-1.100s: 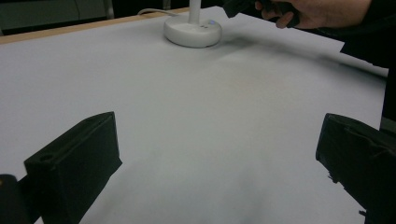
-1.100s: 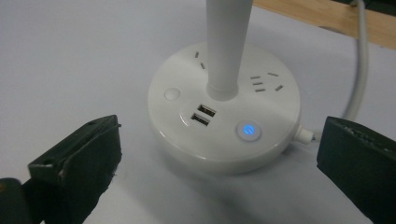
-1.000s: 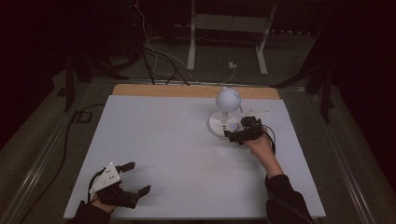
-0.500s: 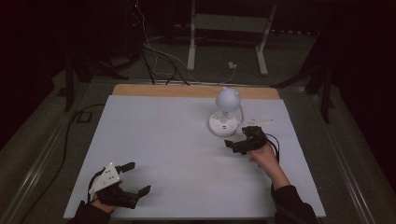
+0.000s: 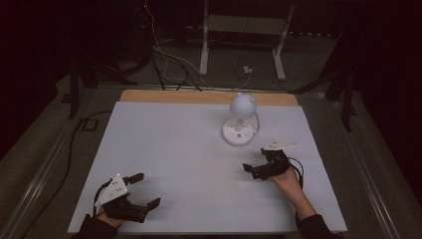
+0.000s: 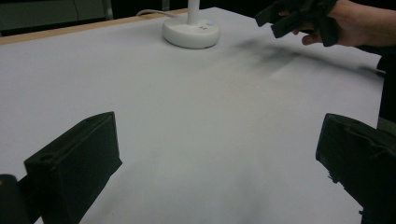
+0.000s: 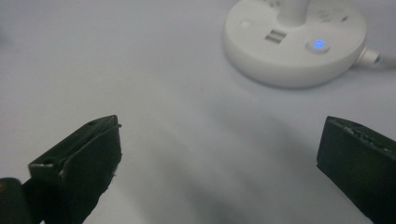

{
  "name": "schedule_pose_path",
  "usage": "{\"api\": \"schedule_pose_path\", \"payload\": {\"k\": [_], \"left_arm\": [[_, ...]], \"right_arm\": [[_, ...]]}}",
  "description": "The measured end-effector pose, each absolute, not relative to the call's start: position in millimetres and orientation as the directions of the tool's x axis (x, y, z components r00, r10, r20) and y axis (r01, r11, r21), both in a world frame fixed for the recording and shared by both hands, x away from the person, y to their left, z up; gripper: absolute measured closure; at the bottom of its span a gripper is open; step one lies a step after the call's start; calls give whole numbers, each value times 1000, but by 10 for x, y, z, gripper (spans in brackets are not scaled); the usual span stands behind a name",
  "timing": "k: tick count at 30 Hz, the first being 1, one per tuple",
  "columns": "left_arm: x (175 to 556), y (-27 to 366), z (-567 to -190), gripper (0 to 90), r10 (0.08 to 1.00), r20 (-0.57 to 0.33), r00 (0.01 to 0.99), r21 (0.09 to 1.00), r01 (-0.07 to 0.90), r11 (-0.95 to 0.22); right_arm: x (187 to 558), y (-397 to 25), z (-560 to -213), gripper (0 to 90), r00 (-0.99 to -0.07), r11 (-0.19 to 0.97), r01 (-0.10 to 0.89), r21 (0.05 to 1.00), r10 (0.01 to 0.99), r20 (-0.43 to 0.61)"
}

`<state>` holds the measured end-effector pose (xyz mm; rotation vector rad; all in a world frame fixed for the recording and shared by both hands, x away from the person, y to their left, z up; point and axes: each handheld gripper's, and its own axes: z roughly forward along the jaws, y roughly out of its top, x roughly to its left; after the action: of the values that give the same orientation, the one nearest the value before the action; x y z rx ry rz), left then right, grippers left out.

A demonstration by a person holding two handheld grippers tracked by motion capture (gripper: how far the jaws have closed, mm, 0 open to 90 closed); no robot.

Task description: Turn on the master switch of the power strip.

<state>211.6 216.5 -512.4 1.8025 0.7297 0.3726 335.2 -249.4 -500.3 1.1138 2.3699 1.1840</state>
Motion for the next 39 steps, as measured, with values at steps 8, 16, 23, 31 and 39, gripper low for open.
{"api": "schedule_pose_path", "payload": {"k": [8,16,23,31,39], "left_arm": [[2110,2166,-5117,2,641,-94,762,933,291,-210],[2106,2167,-5113,2,639,-90,764,934,288,-212],[2099,2158,-5112,2,637,-86,766,934,285,-216],[2101,2157,-5118,2,635,-89,768,934,286,-216],[2093,2149,-5115,2,634,-87,769,934,285,-218]], "right_arm": [[3054,-2565,-5112,0,-674,403,504,764,736,56],[2825,-2706,-5165,0,-679,415,507,755,732,54],[2630,-2853,-5192,0,-669,418,520,745,742,51],[2386,-3047,-5244,0,-659,454,518,725,752,-1],[2287,-3264,-5267,0,-612,423,538,729,791,-7]]}}
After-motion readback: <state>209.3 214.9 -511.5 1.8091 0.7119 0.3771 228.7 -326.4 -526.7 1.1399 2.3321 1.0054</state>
